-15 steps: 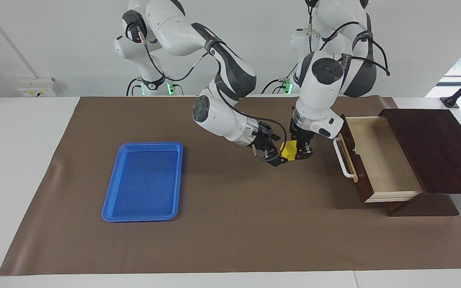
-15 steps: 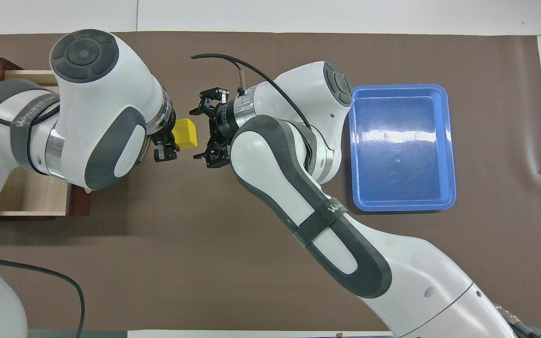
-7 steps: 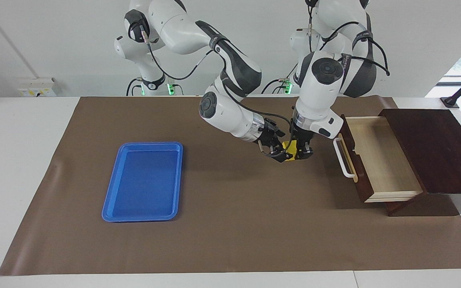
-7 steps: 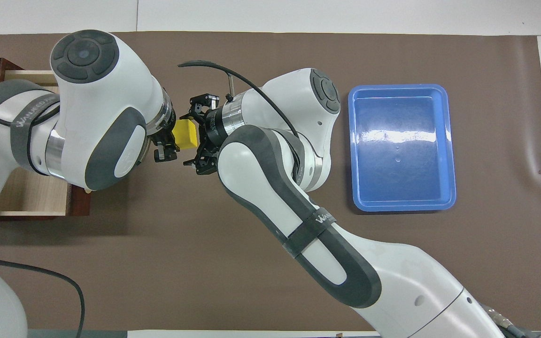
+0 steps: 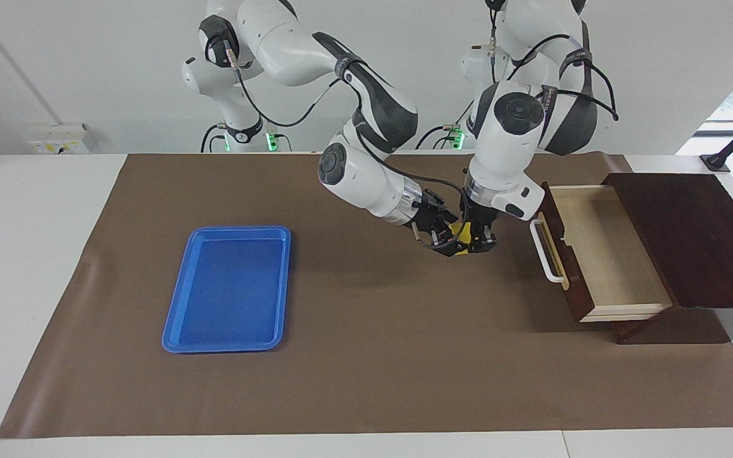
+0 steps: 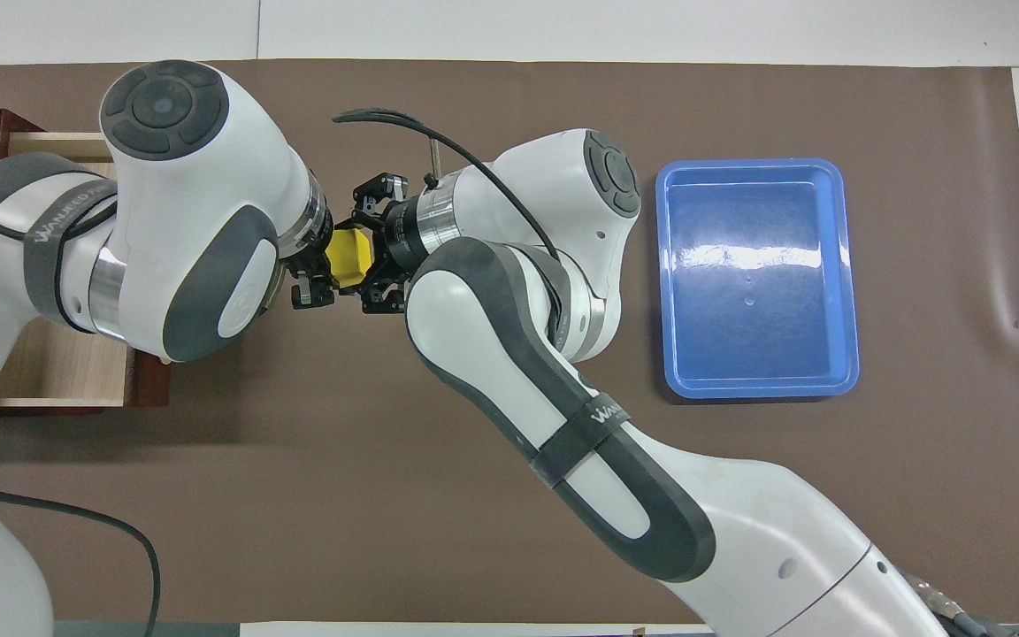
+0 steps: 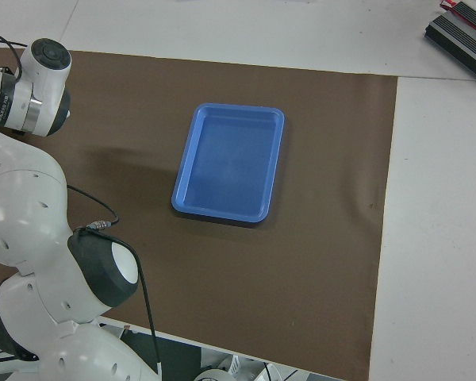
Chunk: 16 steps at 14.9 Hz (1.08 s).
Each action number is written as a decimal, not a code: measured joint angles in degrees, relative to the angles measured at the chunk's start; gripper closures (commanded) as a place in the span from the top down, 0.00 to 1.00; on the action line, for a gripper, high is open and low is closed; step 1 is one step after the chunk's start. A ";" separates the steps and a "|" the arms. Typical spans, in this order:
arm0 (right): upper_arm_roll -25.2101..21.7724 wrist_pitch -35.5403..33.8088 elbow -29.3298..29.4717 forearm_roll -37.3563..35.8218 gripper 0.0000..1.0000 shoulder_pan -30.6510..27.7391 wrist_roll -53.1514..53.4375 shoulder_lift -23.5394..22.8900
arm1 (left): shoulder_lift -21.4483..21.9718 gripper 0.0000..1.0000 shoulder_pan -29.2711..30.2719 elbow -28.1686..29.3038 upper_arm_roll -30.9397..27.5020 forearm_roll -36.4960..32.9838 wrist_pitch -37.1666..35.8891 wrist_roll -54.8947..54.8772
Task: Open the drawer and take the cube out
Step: 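Close the right gripper on the yellow cube beside the left gripper, then open the left gripper and withdraw it while the right gripper lifts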
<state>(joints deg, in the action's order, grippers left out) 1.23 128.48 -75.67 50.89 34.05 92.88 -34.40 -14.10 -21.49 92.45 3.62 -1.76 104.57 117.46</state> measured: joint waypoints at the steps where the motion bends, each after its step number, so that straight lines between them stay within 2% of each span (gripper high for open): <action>1: -0.07 -0.06 0.14 -0.44 0.00 -0.03 0.59 -0.04 | 0.07 0.00 -0.07 0.24 0.05 -0.10 0.17 -0.21; 4: 0.14 -0.09 0.53 -2.69 0.00 0.01 2.45 -0.04 | 0.10 0.02 -0.15 0.36 0.05 -0.10 0.35 -0.22; 5: 0.15 -0.09 0.56 -2.75 0.00 0.01 2.52 -0.04 | 0.11 0.20 -0.15 0.36 0.04 -0.10 0.37 -0.22; 6: 0.15 -0.09 0.56 -2.76 0.00 0.01 2.52 -0.04 | 0.11 0.68 -0.15 0.36 0.04 -0.10 0.37 -0.23; 7: 0.15 -0.08 0.57 -2.76 0.00 0.00 2.52 -0.05 | 0.11 1.00 -0.15 0.36 0.04 -0.10 0.38 -0.24; 16: 0.33 1.86 0.12 -3.58 0.00 0.66 2.41 -0.75 | 0.55 1.00 1.89 -0.01 -1.46 -0.10 0.42 -2.25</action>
<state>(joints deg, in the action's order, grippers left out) 1.55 130.34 -75.55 47.31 34.71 95.29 -35.14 -13.54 -19.61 92.44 2.17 -1.86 105.00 115.21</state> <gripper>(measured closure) 0.432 0.000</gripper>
